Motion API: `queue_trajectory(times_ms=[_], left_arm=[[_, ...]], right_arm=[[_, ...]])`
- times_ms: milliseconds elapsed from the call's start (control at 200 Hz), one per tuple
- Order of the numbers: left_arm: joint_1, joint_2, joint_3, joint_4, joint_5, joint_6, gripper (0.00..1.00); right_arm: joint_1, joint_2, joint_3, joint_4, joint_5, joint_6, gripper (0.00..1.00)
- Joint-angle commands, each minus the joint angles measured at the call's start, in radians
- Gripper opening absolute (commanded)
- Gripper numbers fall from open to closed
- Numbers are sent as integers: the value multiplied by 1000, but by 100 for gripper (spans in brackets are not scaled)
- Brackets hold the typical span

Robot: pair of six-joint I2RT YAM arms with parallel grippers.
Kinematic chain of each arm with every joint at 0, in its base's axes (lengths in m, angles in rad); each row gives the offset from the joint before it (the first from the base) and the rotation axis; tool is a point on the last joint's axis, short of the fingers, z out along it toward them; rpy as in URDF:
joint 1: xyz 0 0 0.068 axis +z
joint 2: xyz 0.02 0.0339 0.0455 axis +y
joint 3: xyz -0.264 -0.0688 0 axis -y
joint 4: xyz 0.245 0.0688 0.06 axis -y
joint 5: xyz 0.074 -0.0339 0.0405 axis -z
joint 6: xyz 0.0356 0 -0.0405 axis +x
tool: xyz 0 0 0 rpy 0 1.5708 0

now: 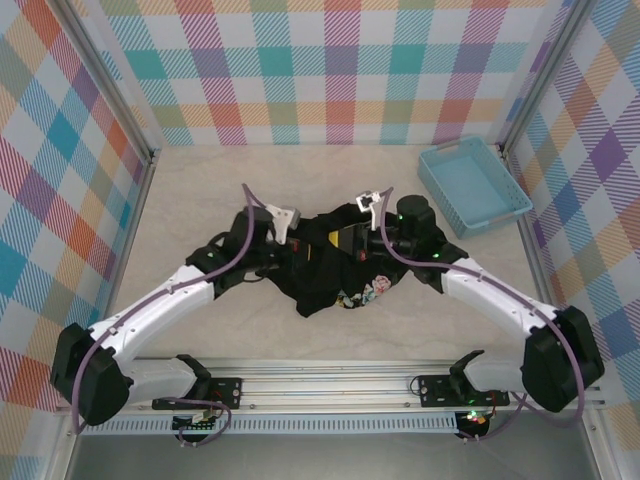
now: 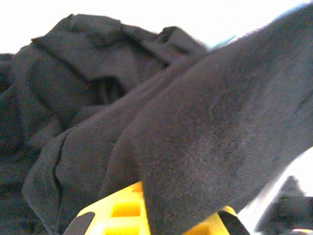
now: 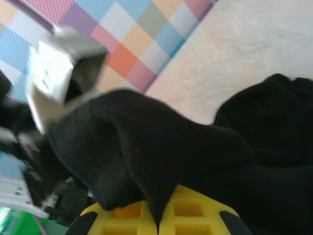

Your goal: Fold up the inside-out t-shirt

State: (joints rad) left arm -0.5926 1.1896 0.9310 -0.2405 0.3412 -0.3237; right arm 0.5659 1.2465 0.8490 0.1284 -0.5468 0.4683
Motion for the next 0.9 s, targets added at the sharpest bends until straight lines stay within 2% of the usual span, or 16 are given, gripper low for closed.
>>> queue_trajectory(times_ms=[0,40,130,335,485,600,780,895], left_arm=[[82,-78,-11,240,432,-137,0],[86,-87,-21,289,500,-180,0],[89,-100,-43,384,593,-245,0],[96,-93,-28,392,678,-267,0],[96,-72,-3,255,637,-206,0],[96,-36,22,216,617,-206,0],[96,-14,40,185,613,-186,0],[96,-13,46,169,621,-171,0]], right_arm=[[-8,-38,89,-305,169,-241,2],[-8,-30,113,-348,198,-261,3],[-8,-27,126,-353,179,-282,5],[-11,-19,133,-372,153,-296,6],[-14,-38,137,-401,164,-343,31],[5,-86,98,-368,141,-409,46],[79,-155,50,-305,260,-505,60],[86,-125,68,-277,294,-520,61]])
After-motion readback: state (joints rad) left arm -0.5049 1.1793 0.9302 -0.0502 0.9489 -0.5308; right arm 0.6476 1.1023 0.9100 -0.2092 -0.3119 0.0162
